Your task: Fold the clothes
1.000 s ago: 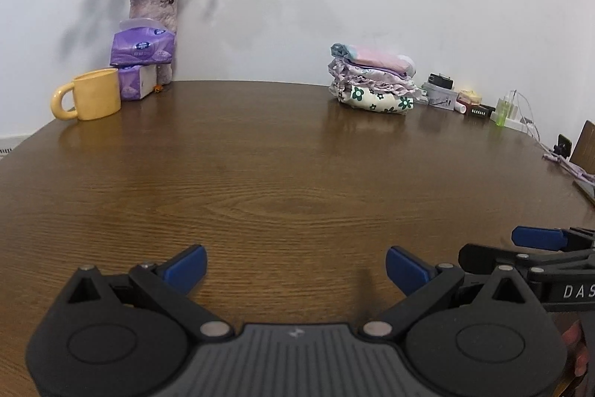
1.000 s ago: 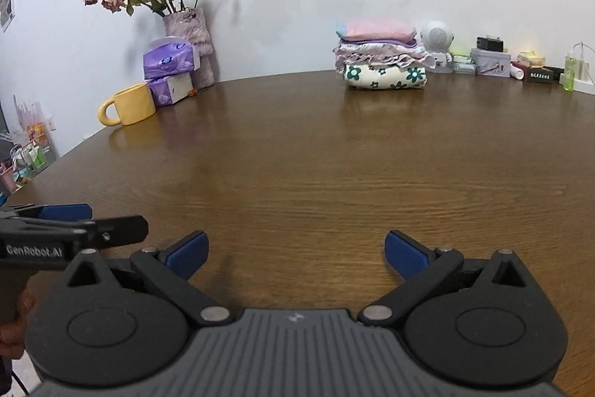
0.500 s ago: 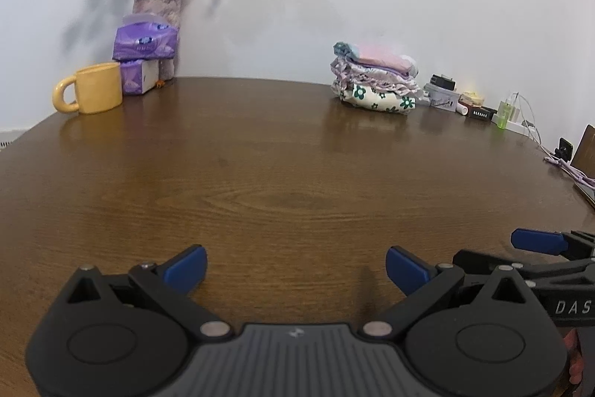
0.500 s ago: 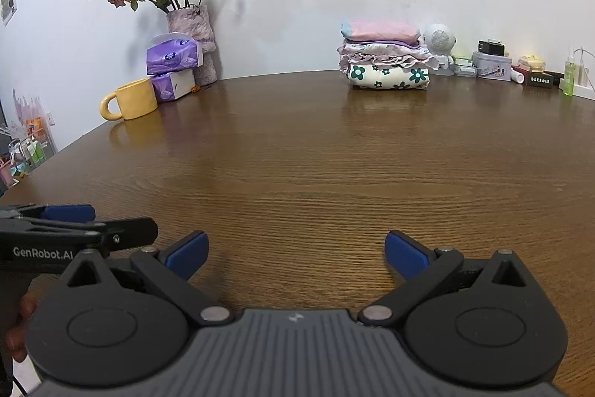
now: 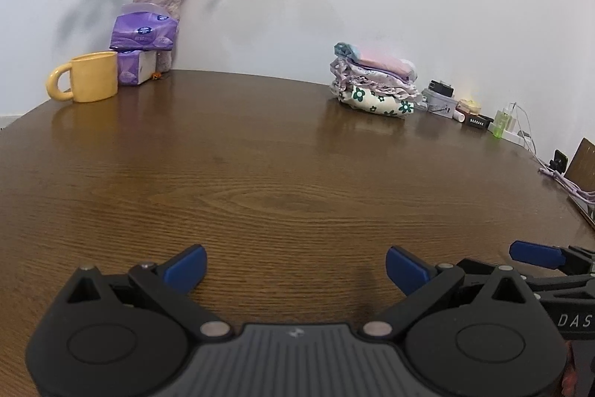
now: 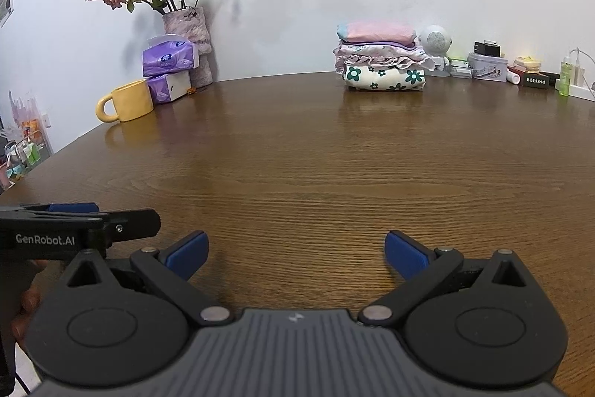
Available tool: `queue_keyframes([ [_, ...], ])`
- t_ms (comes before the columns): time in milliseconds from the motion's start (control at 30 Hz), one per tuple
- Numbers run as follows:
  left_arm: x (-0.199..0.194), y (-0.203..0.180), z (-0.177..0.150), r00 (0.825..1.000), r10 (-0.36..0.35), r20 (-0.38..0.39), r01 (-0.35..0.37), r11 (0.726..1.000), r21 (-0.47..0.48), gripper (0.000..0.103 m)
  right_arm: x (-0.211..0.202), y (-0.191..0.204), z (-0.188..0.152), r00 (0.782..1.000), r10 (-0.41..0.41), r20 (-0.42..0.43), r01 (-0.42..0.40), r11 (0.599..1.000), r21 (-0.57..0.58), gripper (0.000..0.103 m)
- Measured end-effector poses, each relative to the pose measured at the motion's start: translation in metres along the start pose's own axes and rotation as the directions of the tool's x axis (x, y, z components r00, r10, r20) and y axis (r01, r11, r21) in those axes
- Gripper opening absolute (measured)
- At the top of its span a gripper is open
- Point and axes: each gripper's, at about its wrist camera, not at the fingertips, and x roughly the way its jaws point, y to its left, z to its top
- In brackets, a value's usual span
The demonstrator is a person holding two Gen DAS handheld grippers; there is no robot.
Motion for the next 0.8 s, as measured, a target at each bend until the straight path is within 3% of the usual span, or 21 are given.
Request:
queue_keyframes([
  [333, 0.0053, -0.0071, 0.0021, 1.000, -0.005, -0.027, 0.006, 0.998, 0.058, 0.103, 0.0008, -0.0013, 0.0002, 1.000, 0.008, -0.008, -0.008, 1.000, 0.011, 0.103],
  [800, 0.0021, -0.0032, 0.0009, 1.000, -0.027, -0.016, 0.027, 0.999, 0.030, 0.103, 0.0012, -0.0002, 0.0004, 1.000, 0.003, -0.006, -0.003, 1.000, 0.007, 0.103],
])
